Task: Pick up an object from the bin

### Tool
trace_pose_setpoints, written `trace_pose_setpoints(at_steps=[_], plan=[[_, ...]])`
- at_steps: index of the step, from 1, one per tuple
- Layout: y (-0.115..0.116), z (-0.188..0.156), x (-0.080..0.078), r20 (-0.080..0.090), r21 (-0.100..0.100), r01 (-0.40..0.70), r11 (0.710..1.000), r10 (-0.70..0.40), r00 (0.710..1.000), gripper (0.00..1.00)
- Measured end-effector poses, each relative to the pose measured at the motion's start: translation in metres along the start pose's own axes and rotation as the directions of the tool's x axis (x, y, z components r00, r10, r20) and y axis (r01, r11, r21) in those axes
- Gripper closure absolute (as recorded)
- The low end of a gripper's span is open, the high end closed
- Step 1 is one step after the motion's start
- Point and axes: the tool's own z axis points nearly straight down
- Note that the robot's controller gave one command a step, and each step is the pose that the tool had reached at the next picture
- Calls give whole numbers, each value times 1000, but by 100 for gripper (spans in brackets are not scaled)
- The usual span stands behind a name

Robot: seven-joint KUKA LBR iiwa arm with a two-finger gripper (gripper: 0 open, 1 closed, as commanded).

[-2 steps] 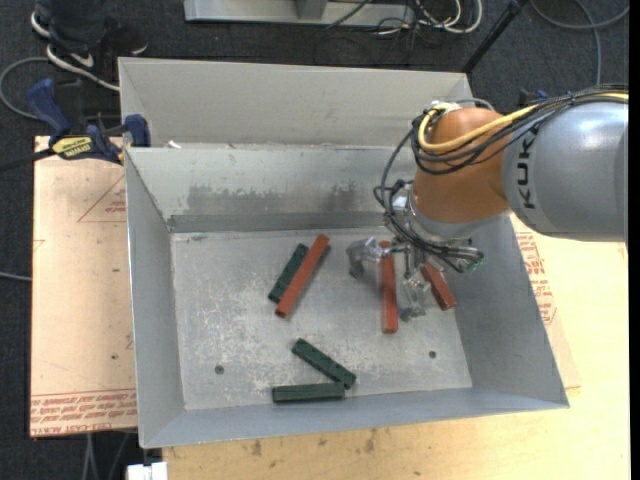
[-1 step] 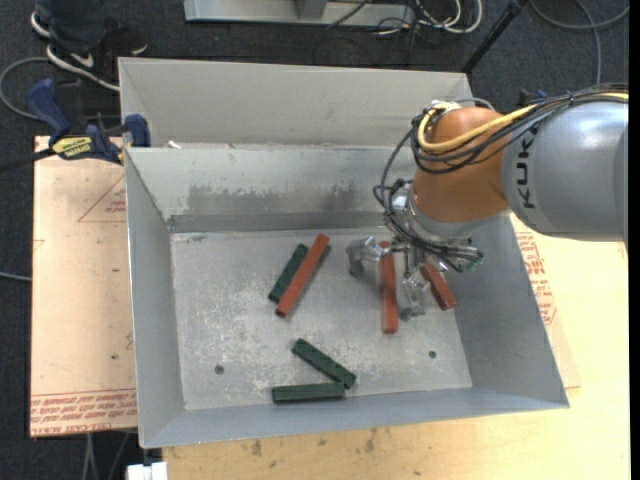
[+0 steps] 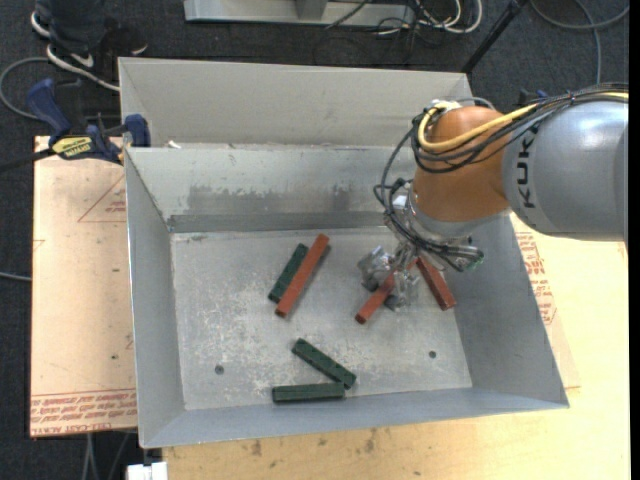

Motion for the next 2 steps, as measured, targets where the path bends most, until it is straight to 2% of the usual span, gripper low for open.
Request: trace_pose_setpoints(at_steps=[2], plan=[[-2, -117, -5, 4, 5, -5, 1000, 5, 1000, 100]])
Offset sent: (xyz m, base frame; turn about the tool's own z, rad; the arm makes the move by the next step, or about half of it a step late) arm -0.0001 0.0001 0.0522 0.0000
